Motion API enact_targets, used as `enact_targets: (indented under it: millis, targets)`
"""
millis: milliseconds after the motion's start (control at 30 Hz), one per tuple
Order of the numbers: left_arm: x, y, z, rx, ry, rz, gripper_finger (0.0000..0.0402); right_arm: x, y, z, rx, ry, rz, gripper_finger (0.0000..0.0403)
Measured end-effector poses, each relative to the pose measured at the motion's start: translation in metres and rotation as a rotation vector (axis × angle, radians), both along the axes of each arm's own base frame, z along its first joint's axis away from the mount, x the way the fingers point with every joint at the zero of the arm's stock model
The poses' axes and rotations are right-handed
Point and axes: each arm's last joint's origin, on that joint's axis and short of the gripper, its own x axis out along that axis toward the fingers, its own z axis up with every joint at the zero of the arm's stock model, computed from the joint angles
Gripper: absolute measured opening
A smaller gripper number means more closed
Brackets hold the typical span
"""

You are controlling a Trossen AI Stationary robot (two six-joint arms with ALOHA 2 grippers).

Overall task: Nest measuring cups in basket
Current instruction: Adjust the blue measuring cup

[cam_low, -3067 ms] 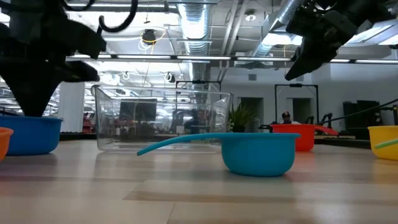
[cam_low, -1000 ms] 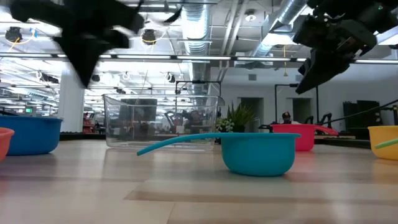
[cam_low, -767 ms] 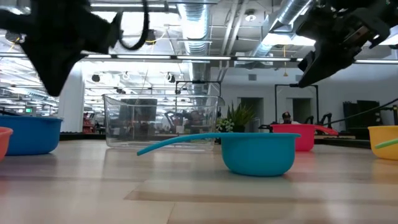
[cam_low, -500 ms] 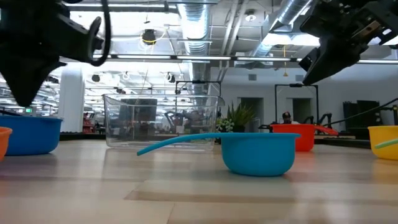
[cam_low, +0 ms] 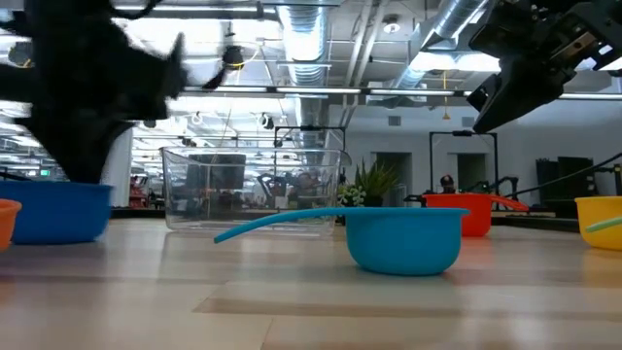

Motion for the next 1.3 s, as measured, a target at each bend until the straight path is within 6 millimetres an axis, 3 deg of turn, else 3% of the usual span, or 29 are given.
enact_targets:
  millis: [167, 300, 533, 633, 767, 900, 1033, 1233, 1300]
  targets:
    - [0.024, 0.009, 0.003, -0.013, -0.156, -0.073, 0.0000, 0.000, 0.000, 0.000, -0.001, 0.000, 0.000, 0.0031]
    - [0.043, 0.026, 0.007, 0.078, -0.291, -0.126, 0.0000, 0.000, 0.000, 0.000, -0.001, 0.000, 0.000, 0.0031]
    - [0.093, 0.048, 0.036, 0.127, -0.740, -0.226, 0.0000, 0.000, 0.000, 0.000, -0.001, 0.000, 0.000, 0.0031]
    - [0.087, 0.043, 0.044, 0.118, -0.589, -0.275, 0.0000, 0.000, 0.000, 0.000, -0.001, 0.005, 0.000, 0.0031]
    - [0.065, 0.032, 0.047, 0.073, -0.342, -0.175, 0.0000, -0.001, 0.002, -0.001, -0.002, 0.011, 0.012, 0.0031]
    - [0.054, 0.023, 0.035, 0.052, -0.306, -0.111, 0.0000, -0.001, 0.006, 0.000, -0.001, 0.006, 0.030, 0.0031]
    - [0.050, 0.020, 0.007, 0.071, -0.224, -0.105, 0.0000, -0.002, 0.010, 0.000, 0.000, 0.004, 0.051, 0.0031]
    - [0.076, 0.017, -0.033, 0.092, -0.214, -0.209, 0.0000, -0.003, 0.015, 0.001, 0.002, -0.004, 0.079, 0.0031]
    - [0.091, 0.014, -0.034, 0.085, -0.256, -0.260, 0.0000, -0.003, 0.016, 0.000, 0.001, -0.003, 0.085, 0.0031]
